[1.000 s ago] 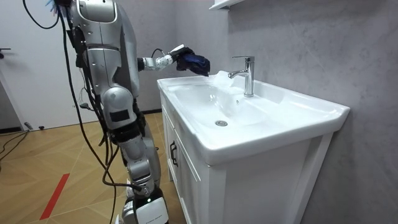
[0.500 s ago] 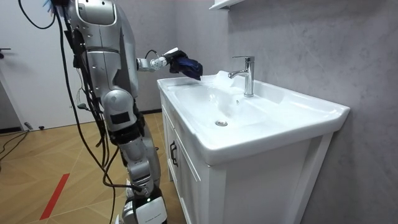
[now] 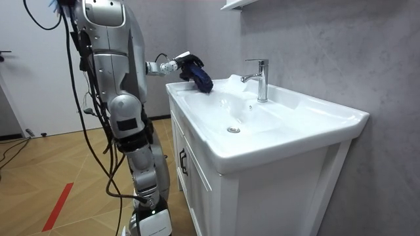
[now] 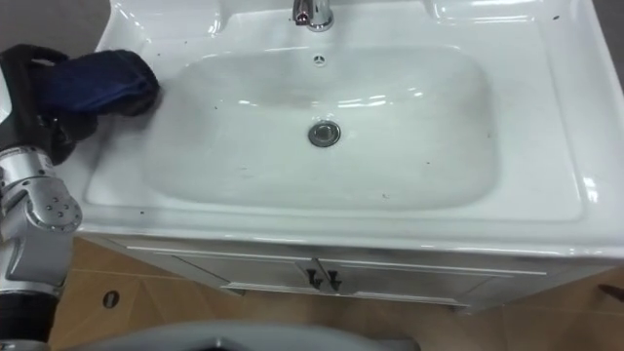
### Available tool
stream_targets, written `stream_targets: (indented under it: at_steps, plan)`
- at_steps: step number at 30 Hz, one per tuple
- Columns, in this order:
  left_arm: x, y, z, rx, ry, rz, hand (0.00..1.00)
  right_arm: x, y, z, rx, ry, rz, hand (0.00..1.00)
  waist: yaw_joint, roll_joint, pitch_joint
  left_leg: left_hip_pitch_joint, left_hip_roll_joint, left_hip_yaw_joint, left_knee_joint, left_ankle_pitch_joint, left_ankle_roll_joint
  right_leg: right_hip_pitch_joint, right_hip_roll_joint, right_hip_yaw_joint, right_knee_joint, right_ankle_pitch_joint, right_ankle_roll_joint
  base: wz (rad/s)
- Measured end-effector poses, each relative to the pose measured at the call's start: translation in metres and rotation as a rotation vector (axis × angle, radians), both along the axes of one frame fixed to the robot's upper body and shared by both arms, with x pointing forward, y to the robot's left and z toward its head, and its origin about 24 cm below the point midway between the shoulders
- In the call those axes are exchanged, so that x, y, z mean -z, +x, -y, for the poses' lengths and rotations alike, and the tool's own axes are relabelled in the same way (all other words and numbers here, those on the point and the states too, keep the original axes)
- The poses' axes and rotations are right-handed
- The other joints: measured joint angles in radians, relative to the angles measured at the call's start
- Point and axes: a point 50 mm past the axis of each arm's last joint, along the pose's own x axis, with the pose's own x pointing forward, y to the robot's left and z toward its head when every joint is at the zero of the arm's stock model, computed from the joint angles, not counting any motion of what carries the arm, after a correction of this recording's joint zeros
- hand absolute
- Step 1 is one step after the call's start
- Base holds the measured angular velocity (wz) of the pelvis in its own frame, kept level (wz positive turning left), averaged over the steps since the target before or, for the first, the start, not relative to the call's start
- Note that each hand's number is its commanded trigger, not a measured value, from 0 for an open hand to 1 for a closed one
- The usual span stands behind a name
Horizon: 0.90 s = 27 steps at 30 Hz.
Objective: Wipe basin
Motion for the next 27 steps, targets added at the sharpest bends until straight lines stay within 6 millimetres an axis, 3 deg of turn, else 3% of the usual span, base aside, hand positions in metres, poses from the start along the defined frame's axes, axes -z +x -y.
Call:
stream_targets:
  at_steps: [10, 27]
  plan:
    - [0.0008, -0.0005, -0.0011, -0.012, 0.003, -0.011, 0.00, 0.0002, -0.0082, -0.0006, 0.005, 0.010, -0.025, 0.00, 0.002, 0.008, -0.0059, 0.002, 0.000, 0.000, 0.000, 0.000, 0.000, 0.001, 0.000, 0.000, 0.003, 0.000, 0.000, 0.00]
    - [0.0019, -0.0011, -0.0027, -0.029, 0.003, -0.029, 0.00, 0.0006, -0.0019, -0.0021, -0.019, 0.013, -0.032, 0.00, 0.001, 0.002, -0.0024, 0.001, 0.000, -0.001, 0.001, 0.000, 0.000, 0.001, 0.000, -0.001, 0.002, 0.000, 0.000, 0.00]
